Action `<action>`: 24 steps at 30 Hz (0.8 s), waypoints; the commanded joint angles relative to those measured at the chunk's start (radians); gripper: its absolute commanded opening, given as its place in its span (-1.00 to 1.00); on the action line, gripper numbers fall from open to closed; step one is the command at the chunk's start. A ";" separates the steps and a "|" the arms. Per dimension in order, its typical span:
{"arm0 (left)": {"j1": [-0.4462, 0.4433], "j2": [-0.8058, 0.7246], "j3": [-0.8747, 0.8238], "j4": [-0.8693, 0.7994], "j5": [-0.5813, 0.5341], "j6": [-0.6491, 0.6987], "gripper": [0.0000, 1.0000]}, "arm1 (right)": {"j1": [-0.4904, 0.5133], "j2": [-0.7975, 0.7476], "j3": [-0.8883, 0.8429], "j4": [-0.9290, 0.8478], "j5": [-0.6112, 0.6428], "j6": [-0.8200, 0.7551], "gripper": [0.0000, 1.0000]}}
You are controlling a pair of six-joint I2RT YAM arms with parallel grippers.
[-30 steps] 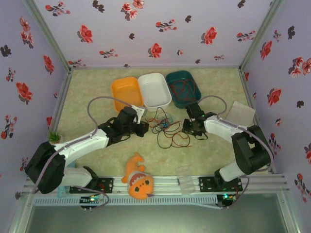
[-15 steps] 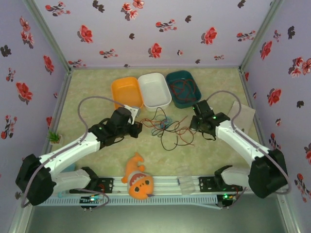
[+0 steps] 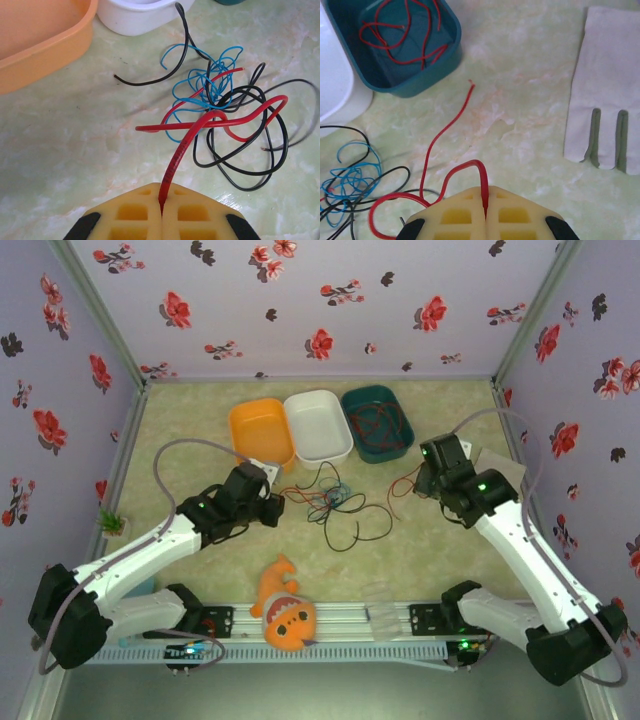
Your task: Untangle the cables
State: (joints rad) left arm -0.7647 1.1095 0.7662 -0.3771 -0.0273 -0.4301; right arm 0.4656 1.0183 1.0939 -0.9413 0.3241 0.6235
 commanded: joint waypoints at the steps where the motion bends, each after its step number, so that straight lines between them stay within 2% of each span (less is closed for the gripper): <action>1: 0.008 -0.013 0.025 -0.019 -0.022 0.039 -1.00 | 0.002 -0.013 0.080 -0.051 0.045 -0.043 -1.00; 7: 0.008 -0.020 0.013 -0.023 0.001 0.070 -1.00 | -0.001 0.046 0.207 -0.029 0.096 -0.104 -1.00; 15: 0.008 -0.011 0.008 -0.013 0.003 0.077 -1.00 | -0.023 0.189 0.352 0.081 0.077 -0.188 -1.00; 24: 0.009 -0.013 0.007 0.000 0.012 0.082 -1.00 | -0.108 0.388 0.477 0.222 -0.032 -0.217 -1.00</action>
State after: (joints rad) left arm -0.7647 1.1091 0.7662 -0.3817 -0.0257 -0.3775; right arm 0.3782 1.3670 1.5249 -0.7990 0.3359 0.4343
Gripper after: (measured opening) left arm 0.070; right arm 0.046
